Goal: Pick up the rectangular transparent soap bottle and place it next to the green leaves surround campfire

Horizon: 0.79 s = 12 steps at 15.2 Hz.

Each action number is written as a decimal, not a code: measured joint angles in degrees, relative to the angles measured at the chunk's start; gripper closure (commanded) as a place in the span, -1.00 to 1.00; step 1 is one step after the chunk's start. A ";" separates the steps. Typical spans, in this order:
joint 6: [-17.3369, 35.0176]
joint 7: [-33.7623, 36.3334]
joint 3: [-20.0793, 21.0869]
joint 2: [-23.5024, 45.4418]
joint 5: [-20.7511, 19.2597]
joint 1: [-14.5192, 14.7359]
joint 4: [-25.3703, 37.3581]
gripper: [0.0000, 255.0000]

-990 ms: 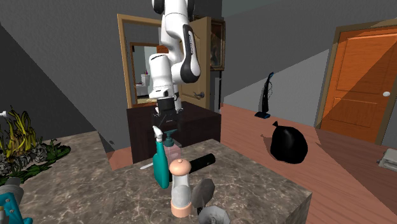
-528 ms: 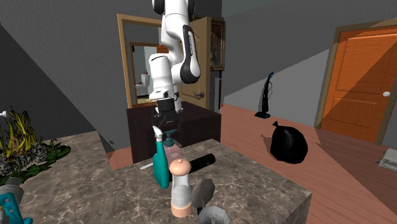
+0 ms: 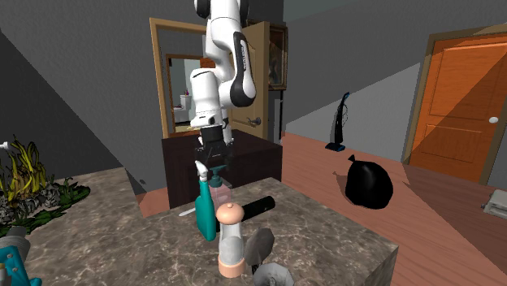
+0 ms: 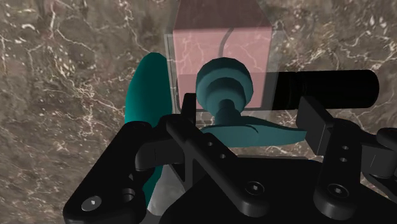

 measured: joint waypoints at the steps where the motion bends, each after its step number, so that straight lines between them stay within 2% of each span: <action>1: 0.00 0.00 0.00 0.00 0.00 0.00 0.00 1.00; 3: -0.11 0.89 -0.54 -0.55 -1.01 0.41 -0.36 1.00; 5: -0.50 4.14 -2.36 -2.19 -4.67 1.85 -1.27 1.00; 12: -2.85 20.29 -11.27 -10.24 -24.65 7.34 -4.76 1.00</action>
